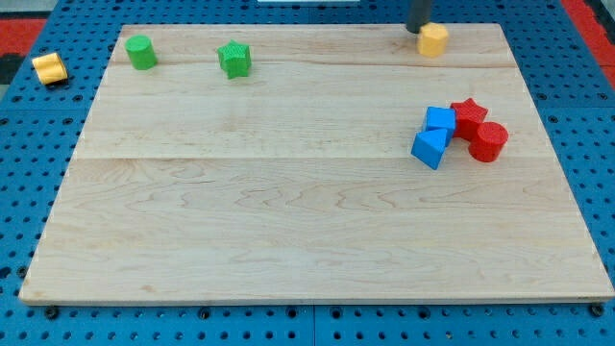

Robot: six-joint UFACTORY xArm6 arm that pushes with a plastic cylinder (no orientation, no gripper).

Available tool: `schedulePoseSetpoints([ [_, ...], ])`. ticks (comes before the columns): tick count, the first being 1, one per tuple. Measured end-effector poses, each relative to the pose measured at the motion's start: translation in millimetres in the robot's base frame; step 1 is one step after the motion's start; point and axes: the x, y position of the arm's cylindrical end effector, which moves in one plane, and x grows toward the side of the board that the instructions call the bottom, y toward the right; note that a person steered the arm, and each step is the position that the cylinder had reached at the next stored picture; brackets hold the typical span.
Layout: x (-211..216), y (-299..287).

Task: Push the hexagon to the left side of the red star

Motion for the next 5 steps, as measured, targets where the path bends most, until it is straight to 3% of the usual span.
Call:
schedulePoseSetpoints([
  [1,75.3,5.2],
  [2,33.2,-17.2],
  [3,3.4,28.3],
  [4,57.1,47.5],
  [5,107.7,3.4],
])
